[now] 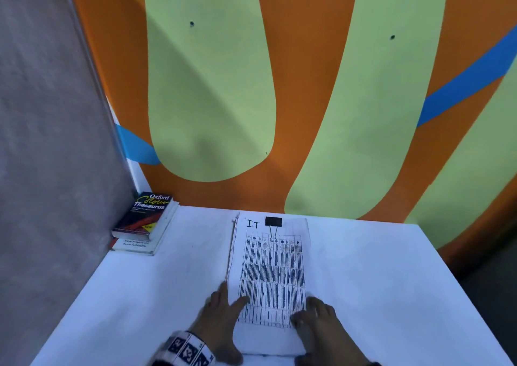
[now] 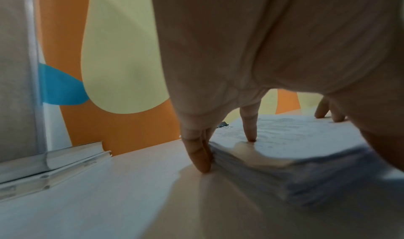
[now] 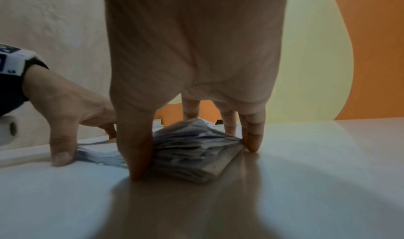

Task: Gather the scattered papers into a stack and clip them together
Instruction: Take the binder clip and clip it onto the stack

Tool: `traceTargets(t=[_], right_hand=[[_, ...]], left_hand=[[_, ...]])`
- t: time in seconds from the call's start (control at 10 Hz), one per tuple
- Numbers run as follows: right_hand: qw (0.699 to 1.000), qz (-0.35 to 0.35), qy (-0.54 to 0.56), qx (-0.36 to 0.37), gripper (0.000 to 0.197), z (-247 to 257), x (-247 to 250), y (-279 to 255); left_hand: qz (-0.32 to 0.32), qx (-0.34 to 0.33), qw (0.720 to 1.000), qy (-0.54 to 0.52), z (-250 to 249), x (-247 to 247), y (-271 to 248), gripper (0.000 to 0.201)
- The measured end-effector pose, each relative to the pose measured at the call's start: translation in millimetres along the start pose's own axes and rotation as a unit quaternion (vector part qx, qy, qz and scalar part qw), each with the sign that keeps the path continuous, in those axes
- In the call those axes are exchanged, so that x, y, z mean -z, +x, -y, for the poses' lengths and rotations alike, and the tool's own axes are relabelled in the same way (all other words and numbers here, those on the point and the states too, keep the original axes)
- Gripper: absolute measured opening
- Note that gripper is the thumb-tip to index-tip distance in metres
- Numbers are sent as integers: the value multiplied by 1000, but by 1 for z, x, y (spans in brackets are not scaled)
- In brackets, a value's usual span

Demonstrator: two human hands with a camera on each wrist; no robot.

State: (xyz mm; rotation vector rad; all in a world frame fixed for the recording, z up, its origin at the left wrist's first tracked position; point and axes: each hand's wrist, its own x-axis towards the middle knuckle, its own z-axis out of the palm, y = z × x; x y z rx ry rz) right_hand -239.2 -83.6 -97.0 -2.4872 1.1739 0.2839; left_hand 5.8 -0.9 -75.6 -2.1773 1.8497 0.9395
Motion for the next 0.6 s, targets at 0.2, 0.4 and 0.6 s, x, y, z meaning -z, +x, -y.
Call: traceTargets(t=[0.2, 0.4, 0.6], right_hand=[[998, -31, 50, -8, 71, 5, 33, 5], [999, -13, 43, -5, 65, 3, 43, 12], [997, 22, 77, -12, 93, -3, 53, 2]], left_hand=[[-34, 5, 999, -13, -9, 26, 8, 101], [-37, 15, 999, 6, -9, 31, 14, 101], [-58, 26, 998, -26, -18, 23, -2, 106]])
